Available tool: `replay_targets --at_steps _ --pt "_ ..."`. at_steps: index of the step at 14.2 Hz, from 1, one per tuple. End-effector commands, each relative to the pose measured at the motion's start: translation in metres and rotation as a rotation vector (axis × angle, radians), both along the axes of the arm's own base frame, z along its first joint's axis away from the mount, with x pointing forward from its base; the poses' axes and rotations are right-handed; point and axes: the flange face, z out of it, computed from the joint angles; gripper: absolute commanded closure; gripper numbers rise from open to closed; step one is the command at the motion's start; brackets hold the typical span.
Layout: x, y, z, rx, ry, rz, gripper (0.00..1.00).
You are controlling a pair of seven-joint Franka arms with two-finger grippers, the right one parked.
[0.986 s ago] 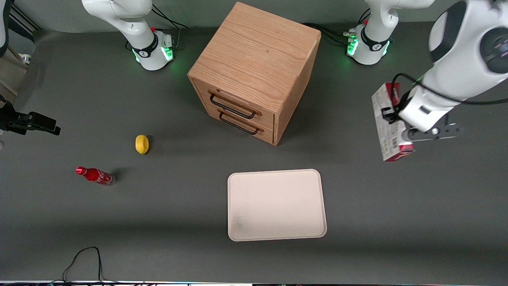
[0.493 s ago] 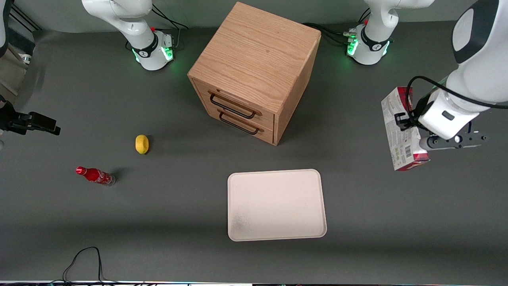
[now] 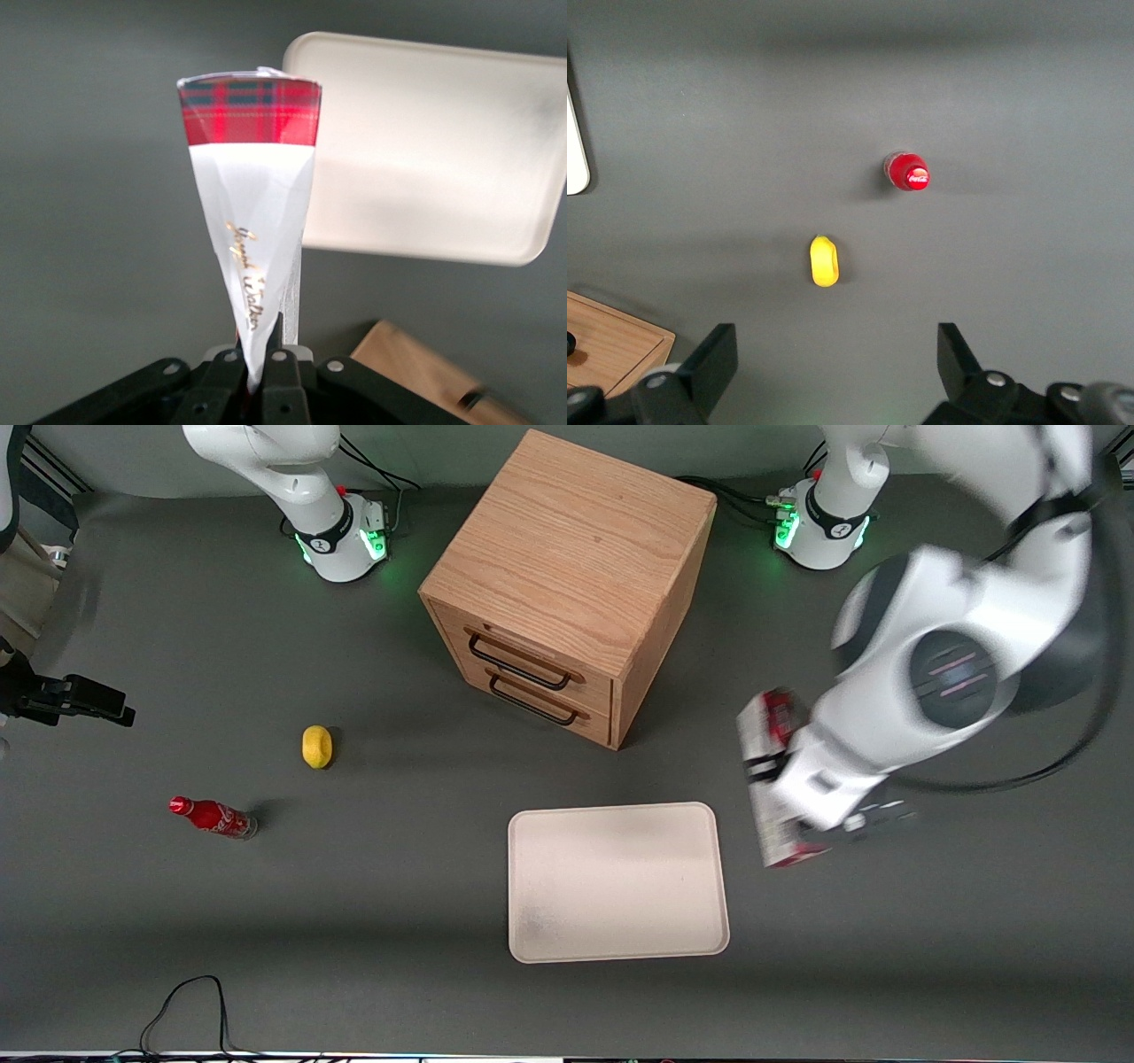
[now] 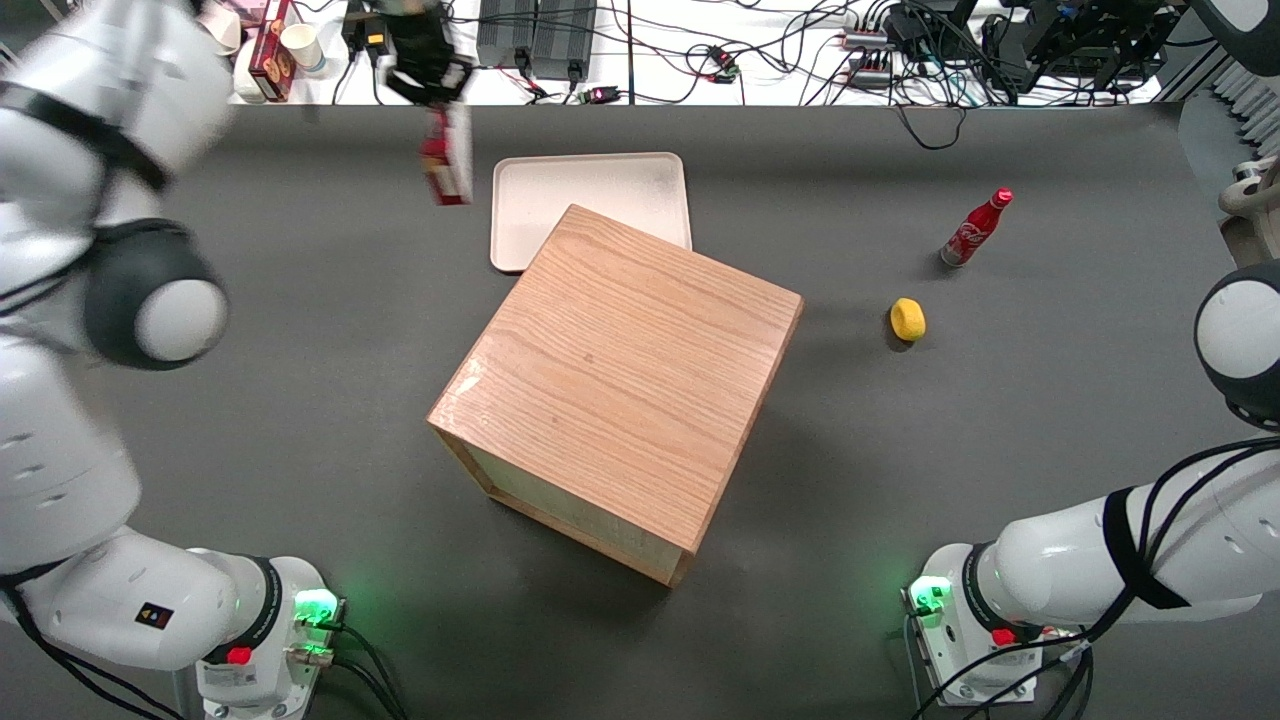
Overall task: Place red cookie box on tray
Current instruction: 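Carry the cookie box with the left gripper over the cream tray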
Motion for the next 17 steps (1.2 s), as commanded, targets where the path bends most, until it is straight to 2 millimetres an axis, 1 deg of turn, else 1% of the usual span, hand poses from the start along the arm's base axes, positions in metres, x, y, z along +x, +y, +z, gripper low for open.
replay_targets --at_steps 1,2,3,4,5,8,12,13,15,16,17 --pt "0.030 -0.042 -0.043 -0.023 -0.083 0.045 1.00" --pt "0.035 -0.048 -0.063 -0.029 -0.093 0.045 1.00" --pt "0.039 -0.053 -0.078 -0.035 -0.102 0.044 1.00" --pt "0.043 -0.054 -0.092 -0.040 -0.112 0.046 1.00" --pt "0.047 -0.054 -0.111 -0.031 -0.110 0.047 1.00" --pt "0.053 -0.047 -0.145 0.025 -0.110 0.036 1.00" --pt "0.060 -0.044 -0.187 0.024 -0.129 0.038 1.00" --pt "0.063 -0.040 -0.195 0.030 -0.136 0.039 1.00" --pt "0.065 -0.037 -0.207 0.035 -0.137 0.030 1.00" --pt "0.068 -0.030 -0.208 0.037 -0.139 0.026 1.00" --pt "0.069 -0.028 -0.209 0.037 -0.137 0.027 1.00"
